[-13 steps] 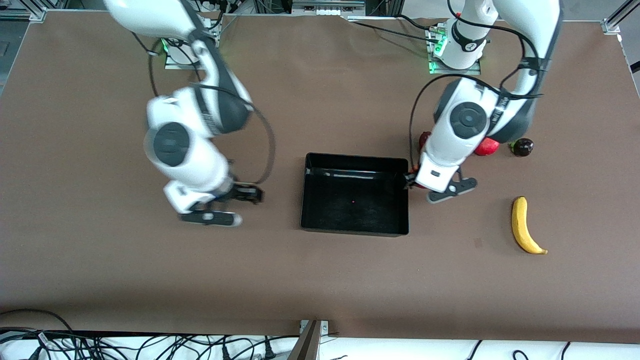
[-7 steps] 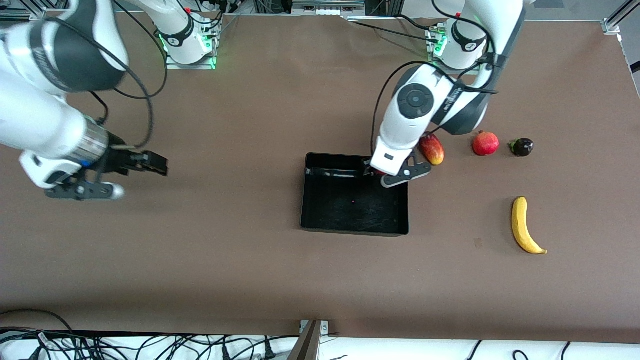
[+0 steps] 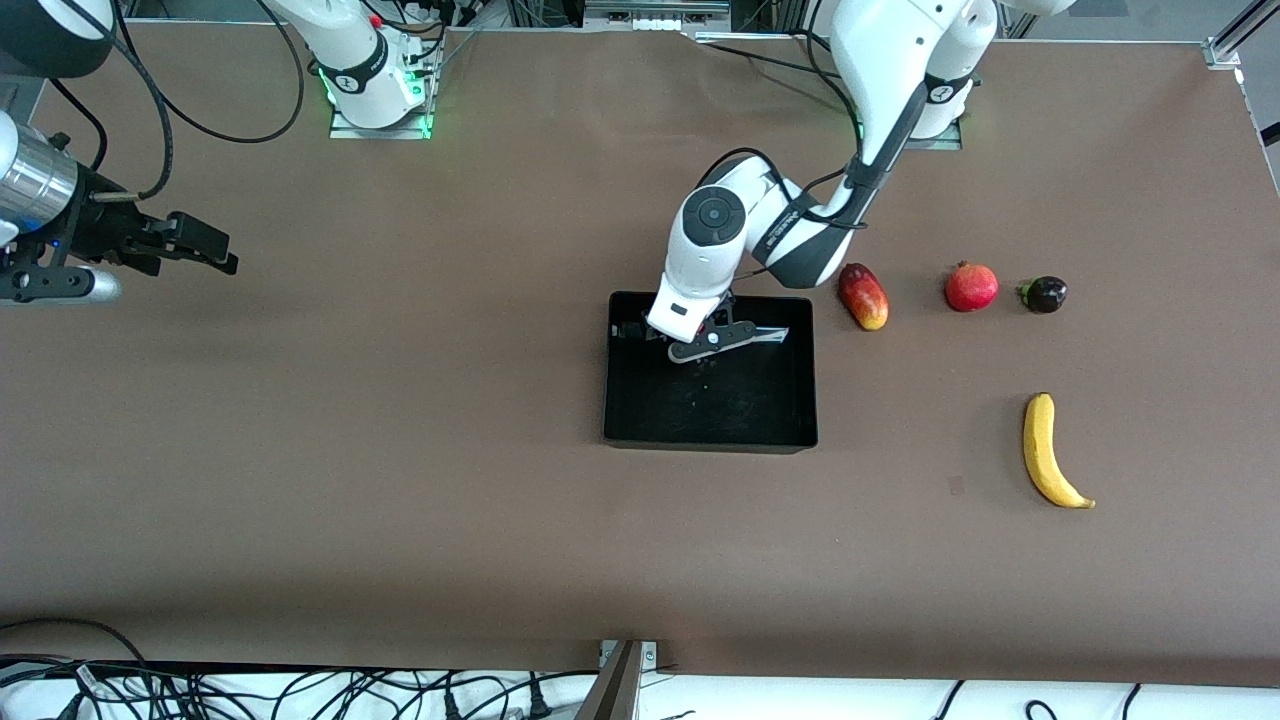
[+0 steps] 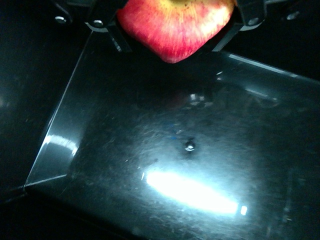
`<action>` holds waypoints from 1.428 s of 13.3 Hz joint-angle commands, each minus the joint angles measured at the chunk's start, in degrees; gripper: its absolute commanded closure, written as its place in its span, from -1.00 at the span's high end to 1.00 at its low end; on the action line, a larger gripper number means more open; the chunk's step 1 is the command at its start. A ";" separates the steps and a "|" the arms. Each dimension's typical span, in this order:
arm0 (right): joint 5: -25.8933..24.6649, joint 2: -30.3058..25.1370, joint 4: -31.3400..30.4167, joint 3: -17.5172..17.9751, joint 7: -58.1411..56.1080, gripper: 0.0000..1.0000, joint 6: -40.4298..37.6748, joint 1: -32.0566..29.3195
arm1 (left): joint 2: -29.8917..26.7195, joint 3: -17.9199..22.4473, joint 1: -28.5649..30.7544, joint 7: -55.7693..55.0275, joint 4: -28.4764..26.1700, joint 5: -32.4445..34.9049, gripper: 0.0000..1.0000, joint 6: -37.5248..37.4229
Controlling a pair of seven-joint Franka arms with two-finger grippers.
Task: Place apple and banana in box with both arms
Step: 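Open the left gripper to drop the apple into the box, then lift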
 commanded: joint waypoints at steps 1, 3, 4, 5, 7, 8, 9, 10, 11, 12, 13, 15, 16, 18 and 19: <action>-1.64 -1.13 -1.44 2.09 -0.55 1.00 1.48 -1.10 | 2.76 0.38 -1.69 -3.08 1.56 2.10 -1.00 1.98; -2.88 -0.78 -0.91 2.18 -0.20 1.00 1.57 -0.66 | 4.25 0.30 -1.69 -7.11 2.00 6.39 -1.00 2.34; -3.14 -0.34 -0.47 2.18 0.06 1.00 1.48 -0.66 | 5.13 0.30 -1.78 -9.04 2.18 8.51 -1.00 3.99; -3.23 -0.25 -0.47 2.18 0.24 1.00 1.66 -0.66 | 6.09 0.30 -1.78 -9.76 2.18 10.44 -0.96 4.79; -3.76 0.97 2.06 2.18 -0.19 1.00 1.14 -0.75 | 6.81 0.21 -1.69 -10.38 2.18 13.53 -0.12 4.89; -4.11 1.16 2.78 2.18 -0.20 1.00 -0.52 -0.66 | 6.63 0.21 -1.69 -11.17 2.18 13.62 0.24 4.80; -5.07 0.98 3.31 2.09 -0.54 1.00 -2.10 -0.75 | 6.20 0.21 -1.69 -11.52 2.18 13.71 0.47 4.63; -5.08 1.16 3.83 1.91 -0.46 1.00 -2.03 -0.92 | 5.41 0.21 -1.60 -11.61 2.09 13.63 0.99 3.67; -5.43 1.16 4.10 1.91 0.15 1.00 -1.68 -1.01 | 4.36 0.12 -1.34 -11.61 2.09 13.54 1.00 1.31; -5.08 1.33 4.19 1.83 0.33 1.00 -1.85 -1.10 | 3.13 0.12 -0.82 -11.09 2.18 13.36 1.00 -0.63; -4.73 1.33 4.19 1.82 0.42 1.00 -1.51 -1.28 | 1.55 0.12 -0.03 -10.74 2.18 13.10 1.00 -3.00; -4.81 1.25 4.19 1.91 0.33 1.00 -1.86 -1.10 | -2.14 -0.84 2.95 -9.60 2.27 12.22 1.00 -7.22; -4.81 1.25 4.19 1.91 0.33 1.00 -2.03 -1.10 | -3.99 -2.59 5.66 -7.59 2.35 10.57 1.00 -10.11; -4.81 1.33 4.19 1.83 0.33 1.00 -2.03 -1.28 | -6.80 -2.87 9.98 0.39 3.23 7.58 1.00 -17.14; -4.81 1.33 4.19 1.74 0.33 1.00 -1.68 -1.36 | -7.51 -2.52 12.61 5.82 4.02 6.60 1.00 -21.26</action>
